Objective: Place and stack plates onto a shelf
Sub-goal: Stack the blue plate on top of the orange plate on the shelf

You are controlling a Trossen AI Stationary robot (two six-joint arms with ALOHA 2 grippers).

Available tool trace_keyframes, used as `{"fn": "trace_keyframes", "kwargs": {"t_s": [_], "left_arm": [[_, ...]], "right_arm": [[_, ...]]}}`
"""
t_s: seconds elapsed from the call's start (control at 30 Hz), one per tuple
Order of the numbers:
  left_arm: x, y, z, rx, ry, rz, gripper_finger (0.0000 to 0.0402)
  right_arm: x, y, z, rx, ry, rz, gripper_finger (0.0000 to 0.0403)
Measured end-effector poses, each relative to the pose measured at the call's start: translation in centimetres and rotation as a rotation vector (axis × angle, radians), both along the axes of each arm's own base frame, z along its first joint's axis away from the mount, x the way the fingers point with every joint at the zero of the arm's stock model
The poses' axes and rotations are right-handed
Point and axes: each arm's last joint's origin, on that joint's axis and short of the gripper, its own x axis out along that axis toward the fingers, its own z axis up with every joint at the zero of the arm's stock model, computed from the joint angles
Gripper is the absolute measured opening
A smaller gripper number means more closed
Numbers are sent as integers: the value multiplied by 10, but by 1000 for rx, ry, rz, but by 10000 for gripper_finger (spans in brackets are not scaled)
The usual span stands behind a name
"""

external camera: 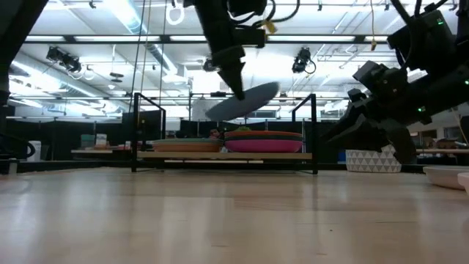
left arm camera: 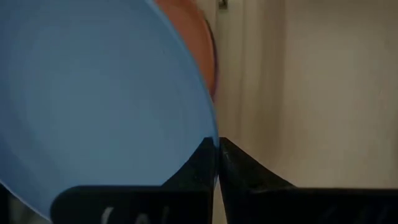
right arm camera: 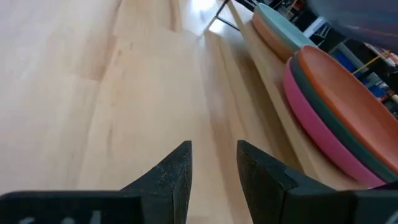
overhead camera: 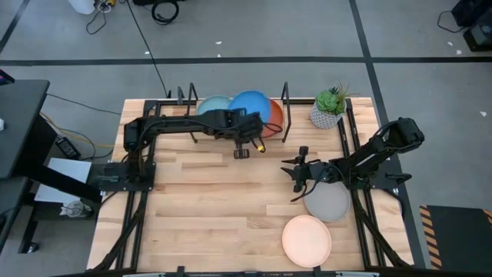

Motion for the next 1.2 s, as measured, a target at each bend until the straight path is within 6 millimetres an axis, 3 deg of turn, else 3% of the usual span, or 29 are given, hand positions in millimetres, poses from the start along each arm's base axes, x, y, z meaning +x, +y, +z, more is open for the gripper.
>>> {"fn": "trace_keyframes", "kwargs": {"t_s": [0.43,0.67,0.93,1.2], "left_arm": [[3,30,-7,78,70,-250,15],[-2,34,-26,40,243,-457,15],[6,39,-40,109,299,-610,15],[4,53,-40,160,322,-654,16]], "right_arm": [[-9,13,-4,24,-7,21,132],[-8,22,0,77,-59,36,132],[-2,35,9,133,-120,57,132],[-3,39,11,114,-136,48,132]]}}
